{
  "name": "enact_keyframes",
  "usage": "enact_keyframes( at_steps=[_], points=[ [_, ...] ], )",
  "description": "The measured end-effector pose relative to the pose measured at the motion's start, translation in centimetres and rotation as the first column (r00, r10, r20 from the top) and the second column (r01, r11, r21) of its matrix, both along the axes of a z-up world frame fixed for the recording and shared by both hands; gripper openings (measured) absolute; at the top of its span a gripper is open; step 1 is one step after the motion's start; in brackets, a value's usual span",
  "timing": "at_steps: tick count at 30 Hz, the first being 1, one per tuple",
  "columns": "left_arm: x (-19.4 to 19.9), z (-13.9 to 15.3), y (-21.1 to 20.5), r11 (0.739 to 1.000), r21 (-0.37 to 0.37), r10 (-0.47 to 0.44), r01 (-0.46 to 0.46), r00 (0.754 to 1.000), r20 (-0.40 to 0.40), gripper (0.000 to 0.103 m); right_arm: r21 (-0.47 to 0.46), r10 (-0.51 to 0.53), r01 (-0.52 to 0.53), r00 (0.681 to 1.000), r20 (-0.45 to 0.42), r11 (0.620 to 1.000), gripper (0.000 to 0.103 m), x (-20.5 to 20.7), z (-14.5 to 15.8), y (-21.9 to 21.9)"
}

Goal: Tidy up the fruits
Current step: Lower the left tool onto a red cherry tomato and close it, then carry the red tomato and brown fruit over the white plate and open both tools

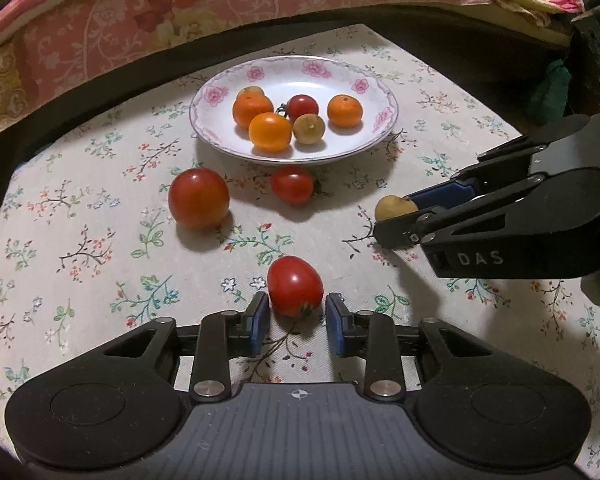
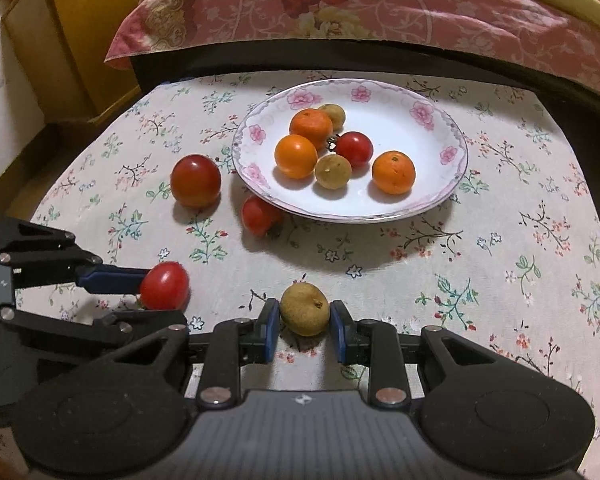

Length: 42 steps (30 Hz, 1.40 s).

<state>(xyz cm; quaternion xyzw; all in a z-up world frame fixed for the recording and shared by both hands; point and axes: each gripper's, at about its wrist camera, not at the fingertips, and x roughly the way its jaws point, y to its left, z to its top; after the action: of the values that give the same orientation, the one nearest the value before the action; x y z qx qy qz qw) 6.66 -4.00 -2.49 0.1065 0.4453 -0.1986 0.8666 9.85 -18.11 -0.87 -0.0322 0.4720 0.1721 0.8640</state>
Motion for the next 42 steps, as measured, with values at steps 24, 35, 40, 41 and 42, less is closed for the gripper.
enact_keyframes(
  at_steps=[24,35,40,41,42],
  points=[
    [0.6,0.0,-0.6,1.000,0.006,-0.005,0.005,1.000,0.018,0.039,-0.046,0.009,-0.009,1.000,0.000,0.999,0.027,0.0,0.1,0.6],
    [0.7,0.6,-0.6,1.000,-0.011,0.001,-0.001,0.999,0.041,0.039,-0.032,0.004,-0.004,1.000,0.016,0.999,0.026,0.0,1.0,0.9],
    [0.9,1.0,-0.6,1.000,-0.018,0.007,-0.006,0.999,0.052,0.039,-0.027,-0.007,0.008,1.000,0.024,1.000,0.027,0.1,1.3,0.7],
    [1.0,1.0,-0.6,1.000,-0.019,0.007,-0.006,0.999,0.054,0.039,-0.026,-0.009,0.010,1.000,0.025,1.000,0.027,0.2,1.4,0.7],
    [1.0,1.1,-0.7,1.000,-0.020,0.007,-0.006,0.998,0.055,0.039,-0.025,-0.011,0.011,1.000,0.026,1.000,0.027,0.2,1.4,0.7]
  ],
)
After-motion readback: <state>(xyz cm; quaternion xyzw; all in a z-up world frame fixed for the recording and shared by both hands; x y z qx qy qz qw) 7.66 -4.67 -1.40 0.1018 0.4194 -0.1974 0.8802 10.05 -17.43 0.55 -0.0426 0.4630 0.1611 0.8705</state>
